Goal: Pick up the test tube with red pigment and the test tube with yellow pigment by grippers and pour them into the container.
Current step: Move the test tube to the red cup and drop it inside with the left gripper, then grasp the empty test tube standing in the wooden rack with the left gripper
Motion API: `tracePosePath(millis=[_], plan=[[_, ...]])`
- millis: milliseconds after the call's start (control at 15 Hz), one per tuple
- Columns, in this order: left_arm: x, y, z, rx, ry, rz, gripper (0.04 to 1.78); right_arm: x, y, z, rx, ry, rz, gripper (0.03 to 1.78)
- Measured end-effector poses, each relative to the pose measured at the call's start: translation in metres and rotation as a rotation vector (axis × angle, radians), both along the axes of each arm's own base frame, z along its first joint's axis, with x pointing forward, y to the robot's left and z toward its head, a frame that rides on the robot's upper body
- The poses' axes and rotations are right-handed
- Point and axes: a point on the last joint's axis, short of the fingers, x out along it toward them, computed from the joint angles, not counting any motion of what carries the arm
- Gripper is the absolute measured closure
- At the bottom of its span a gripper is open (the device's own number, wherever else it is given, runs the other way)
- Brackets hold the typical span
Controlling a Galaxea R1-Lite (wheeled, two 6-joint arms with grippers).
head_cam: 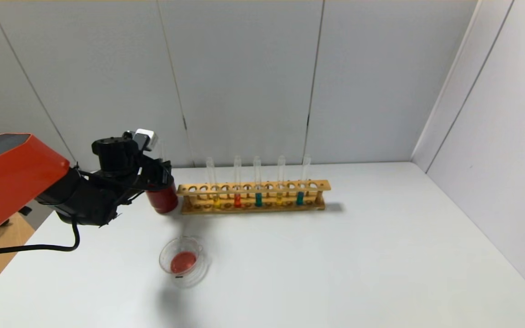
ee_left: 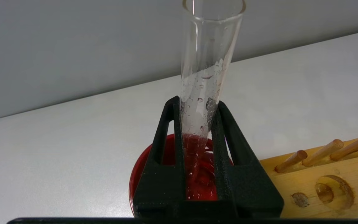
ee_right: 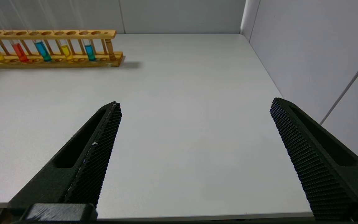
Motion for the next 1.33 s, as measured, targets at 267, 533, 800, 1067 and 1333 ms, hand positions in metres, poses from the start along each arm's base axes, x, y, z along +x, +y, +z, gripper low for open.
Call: tracePosePath(millis=[267, 533, 800, 1067, 1333], plan=[[0.000, 0.000, 0.000, -0.001, -0.007, -0.001, 1.23, 0.000, 0.000, 0.000, 0.000, 0.000, 0.000, 0.06], [-0.003, -0.001, 0.001, 0.001, -0.004, -0.003, 0.55, 0.000, 0.000, 0.000, 0.000, 0.000, 0.000, 0.06], [-0.014, -0.001, 0.022, 0.005, 0.003, -0.008, 0.13, 0.000, 0.000, 0.000, 0.000, 0.000, 0.000, 0.06], [-0.048, -0.010, 0.068, 0.010, 0.082, -0.041, 0.07, 0.000, 0.000, 0.000, 0.000, 0.000, 0.000, 0.06], [-0.093, -0.023, 0.093, 0.013, 0.214, -0.084, 0.07, 0.000, 0.000, 0.000, 0.000, 0.000, 0.000, 0.06]])
